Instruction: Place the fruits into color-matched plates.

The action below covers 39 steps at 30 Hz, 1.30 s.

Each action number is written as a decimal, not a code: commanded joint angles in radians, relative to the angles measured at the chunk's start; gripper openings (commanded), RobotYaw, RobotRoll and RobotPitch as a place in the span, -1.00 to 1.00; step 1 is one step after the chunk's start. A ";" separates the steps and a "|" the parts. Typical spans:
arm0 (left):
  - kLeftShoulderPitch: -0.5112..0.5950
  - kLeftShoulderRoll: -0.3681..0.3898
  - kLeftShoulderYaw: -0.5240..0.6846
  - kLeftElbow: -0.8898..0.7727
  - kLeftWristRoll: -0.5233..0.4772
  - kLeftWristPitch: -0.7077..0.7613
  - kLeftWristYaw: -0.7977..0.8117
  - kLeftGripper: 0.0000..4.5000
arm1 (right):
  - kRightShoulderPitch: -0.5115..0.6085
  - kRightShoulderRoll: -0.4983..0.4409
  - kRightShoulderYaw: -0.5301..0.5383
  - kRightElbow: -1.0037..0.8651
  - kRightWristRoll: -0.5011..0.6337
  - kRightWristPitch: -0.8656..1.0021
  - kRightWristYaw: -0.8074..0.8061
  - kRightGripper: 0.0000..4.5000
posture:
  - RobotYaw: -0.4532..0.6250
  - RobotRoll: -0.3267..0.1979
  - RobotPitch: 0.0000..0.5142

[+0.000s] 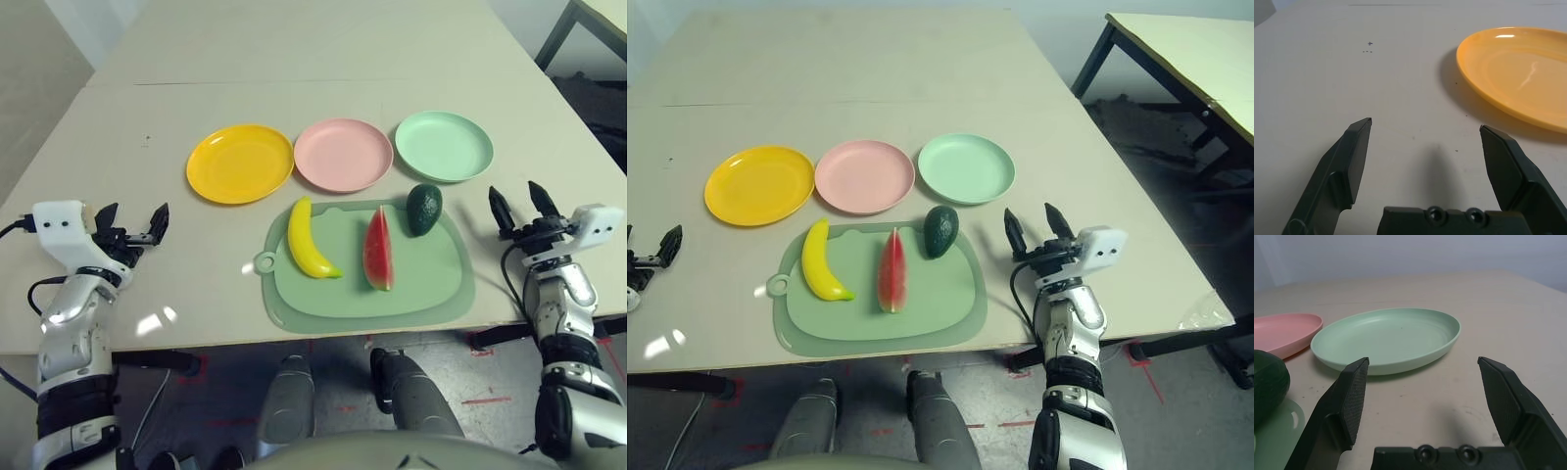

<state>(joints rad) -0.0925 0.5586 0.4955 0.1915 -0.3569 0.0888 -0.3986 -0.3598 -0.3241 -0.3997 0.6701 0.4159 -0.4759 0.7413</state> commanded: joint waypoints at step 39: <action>-0.142 0.316 -0.305 -0.271 -0.322 0.162 -1.014 1.00 | -0.378 -0.671 0.423 -0.516 -0.152 0.655 0.343 0.98 | -0.25 0.25 -0.31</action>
<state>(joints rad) -0.2334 0.8802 0.2090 -0.0885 -0.7033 0.2663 -1.4016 -0.7516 -0.9985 -0.1027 0.1638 0.3604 0.2329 0.9935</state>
